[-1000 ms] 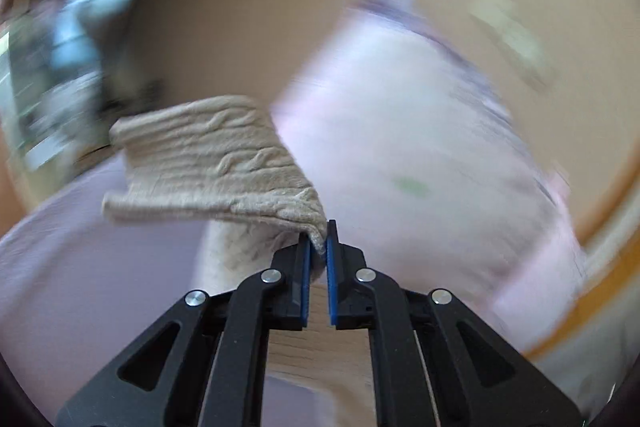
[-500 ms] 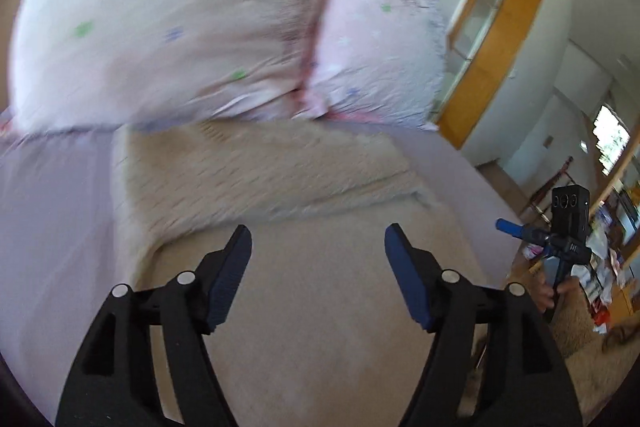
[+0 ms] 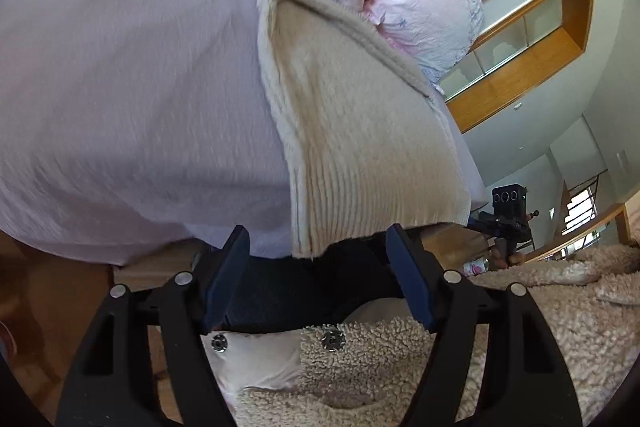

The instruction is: Fold small clothes

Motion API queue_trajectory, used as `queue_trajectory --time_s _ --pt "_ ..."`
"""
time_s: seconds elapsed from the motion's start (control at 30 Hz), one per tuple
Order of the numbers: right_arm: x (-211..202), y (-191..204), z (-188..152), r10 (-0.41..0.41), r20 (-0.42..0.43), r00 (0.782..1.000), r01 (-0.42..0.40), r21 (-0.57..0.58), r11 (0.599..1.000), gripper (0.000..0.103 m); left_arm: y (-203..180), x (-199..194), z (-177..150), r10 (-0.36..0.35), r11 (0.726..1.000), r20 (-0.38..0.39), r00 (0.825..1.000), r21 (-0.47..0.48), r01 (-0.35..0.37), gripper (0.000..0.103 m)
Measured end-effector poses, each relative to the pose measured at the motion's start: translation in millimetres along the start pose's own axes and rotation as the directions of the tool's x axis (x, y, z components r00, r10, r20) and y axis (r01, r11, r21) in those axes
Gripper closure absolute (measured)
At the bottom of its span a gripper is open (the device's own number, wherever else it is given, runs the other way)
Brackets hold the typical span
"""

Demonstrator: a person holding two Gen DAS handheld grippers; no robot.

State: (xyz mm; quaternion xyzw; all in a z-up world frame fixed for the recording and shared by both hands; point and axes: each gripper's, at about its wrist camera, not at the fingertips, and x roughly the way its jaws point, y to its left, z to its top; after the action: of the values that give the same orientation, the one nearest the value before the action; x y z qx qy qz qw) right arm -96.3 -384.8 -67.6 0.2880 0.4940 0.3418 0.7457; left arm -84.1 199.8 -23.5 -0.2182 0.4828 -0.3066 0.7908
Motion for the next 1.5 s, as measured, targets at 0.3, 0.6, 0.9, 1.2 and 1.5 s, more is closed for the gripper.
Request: queue_trajectory --time_s 0.3,0.6,0.9,1.2,1.5 --pt "28.7 13.8 -2.9 0.167 0.032 0.985 -0.165 -0.067 0.984 0.095 8.8 36.0 14.3 -0.165 0.971 0.025 0.986 -0.169 0.167 0.096" --pt "-23.5 114.1 111.4 0.231 0.274 0.933 -0.102 -0.414 0.905 0.095 -49.9 -0.9 117.2 -0.162 0.987 0.208 0.965 0.023 0.161 0.096" --pt "23.2 63.4 301.7 -0.261 0.554 0.790 0.310 0.005 0.951 0.087 -6.2 85.1 299.7 0.128 0.978 0.358 0.925 -0.198 -0.059 0.066" --pt "19.4 35.9 264.3 -0.186 0.725 0.663 0.229 0.040 0.972 0.003 23.4 81.9 292.6 0.214 0.965 0.246 0.945 -0.200 -0.167 0.028" --pt "28.4 19.5 271.0 -0.135 0.639 0.758 0.134 0.051 0.990 0.003 45.4 111.4 287.8 0.179 0.960 0.170 0.969 -0.245 -0.135 0.050"
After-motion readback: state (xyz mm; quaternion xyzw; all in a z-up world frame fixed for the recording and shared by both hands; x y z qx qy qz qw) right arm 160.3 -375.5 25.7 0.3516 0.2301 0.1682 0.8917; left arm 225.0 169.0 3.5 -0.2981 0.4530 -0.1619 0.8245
